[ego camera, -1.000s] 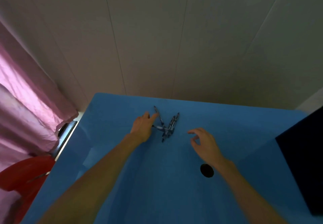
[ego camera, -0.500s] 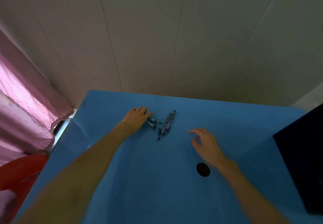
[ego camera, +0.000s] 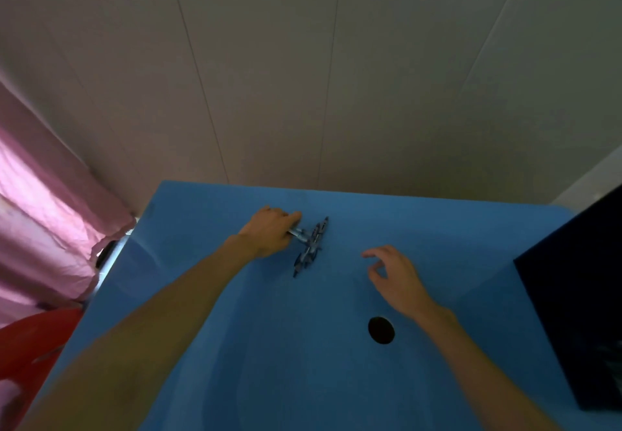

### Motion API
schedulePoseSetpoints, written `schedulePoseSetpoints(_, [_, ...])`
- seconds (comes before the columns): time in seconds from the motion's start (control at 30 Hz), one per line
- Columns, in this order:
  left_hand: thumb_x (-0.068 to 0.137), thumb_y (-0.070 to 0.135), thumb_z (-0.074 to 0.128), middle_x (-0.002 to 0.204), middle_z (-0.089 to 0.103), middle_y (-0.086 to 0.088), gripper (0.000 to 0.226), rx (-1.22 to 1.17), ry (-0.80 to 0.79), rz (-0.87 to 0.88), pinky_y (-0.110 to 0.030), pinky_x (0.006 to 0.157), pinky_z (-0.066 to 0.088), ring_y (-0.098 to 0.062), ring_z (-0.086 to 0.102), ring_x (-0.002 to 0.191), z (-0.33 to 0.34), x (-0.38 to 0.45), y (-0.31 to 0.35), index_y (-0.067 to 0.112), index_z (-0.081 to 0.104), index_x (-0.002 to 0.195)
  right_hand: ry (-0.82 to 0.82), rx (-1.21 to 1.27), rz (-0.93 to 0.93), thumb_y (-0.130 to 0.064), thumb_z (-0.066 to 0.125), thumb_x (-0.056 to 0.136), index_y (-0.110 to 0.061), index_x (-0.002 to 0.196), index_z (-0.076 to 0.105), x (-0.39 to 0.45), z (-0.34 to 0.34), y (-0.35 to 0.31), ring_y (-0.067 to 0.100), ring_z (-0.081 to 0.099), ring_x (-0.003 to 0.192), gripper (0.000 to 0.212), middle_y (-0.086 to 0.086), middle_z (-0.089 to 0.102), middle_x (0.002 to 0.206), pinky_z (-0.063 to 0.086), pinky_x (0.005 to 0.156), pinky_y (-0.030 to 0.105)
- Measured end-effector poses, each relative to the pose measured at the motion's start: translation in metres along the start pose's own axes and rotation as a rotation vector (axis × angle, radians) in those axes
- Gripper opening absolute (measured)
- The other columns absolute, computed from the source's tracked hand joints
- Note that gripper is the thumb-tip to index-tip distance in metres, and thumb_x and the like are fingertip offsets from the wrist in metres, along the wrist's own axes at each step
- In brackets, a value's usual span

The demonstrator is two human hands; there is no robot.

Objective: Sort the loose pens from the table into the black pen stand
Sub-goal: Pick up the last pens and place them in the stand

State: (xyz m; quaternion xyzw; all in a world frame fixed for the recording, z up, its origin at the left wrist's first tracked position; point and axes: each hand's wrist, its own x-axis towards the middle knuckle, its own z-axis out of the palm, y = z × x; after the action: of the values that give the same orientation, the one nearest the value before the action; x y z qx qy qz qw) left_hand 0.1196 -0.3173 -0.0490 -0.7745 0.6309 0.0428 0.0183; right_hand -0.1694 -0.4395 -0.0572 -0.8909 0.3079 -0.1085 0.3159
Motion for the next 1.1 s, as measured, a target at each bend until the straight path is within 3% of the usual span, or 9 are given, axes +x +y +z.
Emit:
schedulePoseSetpoints(0.13, [0.086, 0.024, 0.056, 0.094, 0.067, 0.0, 0.038, 0.161, -0.062, 0.118, -0.034, 0.083, 0.033, -0.023, 0.055, 0.093, 0.004, 0.01, 0.011, 0.024, 0.052, 0.124, 0.01, 0.001, -0.001, -0.012, 0.059, 0.098, -0.018, 0.121, 0.064, -0.001, -0.005, 0.006, 0.009, 0.06, 0.098, 0.025, -0.004, 0.057, 0.118, 0.051, 0.09, 0.028])
schedulePoseSetpoints(0.3, [0.091, 0.008, 0.055, 0.107, 0.066, 0.001, 0.07, 0.287, -0.066, 0.164, -0.033, 0.086, 0.031, -0.024, 0.052, 0.103, 0.01, 0.009, 0.018, 0.027, 0.029, 0.153, 0.014, 0.005, 0.0, -0.009, 0.059, 0.097, -0.017, 0.121, 0.065, 0.0, -0.008, 0.01, 0.011, 0.061, 0.099, 0.026, -0.003, 0.057, 0.119, 0.051, 0.091, 0.029])
schedulePoseSetpoints(0.53, [0.091, 0.008, 0.057, 0.114, 0.058, -0.004, 0.07, 0.383, -0.101, 0.271, -0.036, 0.091, 0.032, -0.026, 0.05, 0.112, 0.0, 0.013, 0.018, 0.025, 0.029, 0.152, -0.003, -0.018, 0.011, -0.013, 0.058, 0.098, -0.019, 0.121, 0.064, -0.001, -0.003, 0.012, 0.011, 0.061, 0.099, 0.024, -0.004, 0.057, 0.119, 0.052, 0.091, 0.032])
schedulePoseSetpoints(0.83, [0.092, 0.001, 0.051, 0.114, 0.053, -0.009, 0.065, 0.491, -0.093, 0.398, -0.038, 0.089, 0.037, -0.028, 0.051, 0.101, 0.001, 0.014, 0.013, 0.022, 0.03, 0.15, -0.024, -0.013, 0.023, -0.012, 0.058, 0.098, -0.023, 0.121, 0.063, -0.01, -0.004, 0.014, 0.007, 0.06, 0.099, 0.026, -0.007, 0.055, 0.116, 0.051, 0.091, 0.028])
schedulePoseSetpoints(1.1, [0.094, 0.011, 0.055, 0.143, 0.034, -0.017, 0.059, 0.527, -0.114, 0.281, -0.04, 0.096, 0.035, -0.031, 0.051, 0.111, 0.0, 0.015, 0.016, 0.02, 0.029, 0.146, -0.022, -0.012, 0.036, -0.014, 0.057, 0.099, -0.022, 0.121, 0.063, -0.013, -0.003, 0.013, 0.005, 0.061, 0.098, 0.025, -0.009, 0.055, 0.118, 0.05, 0.09, 0.025])
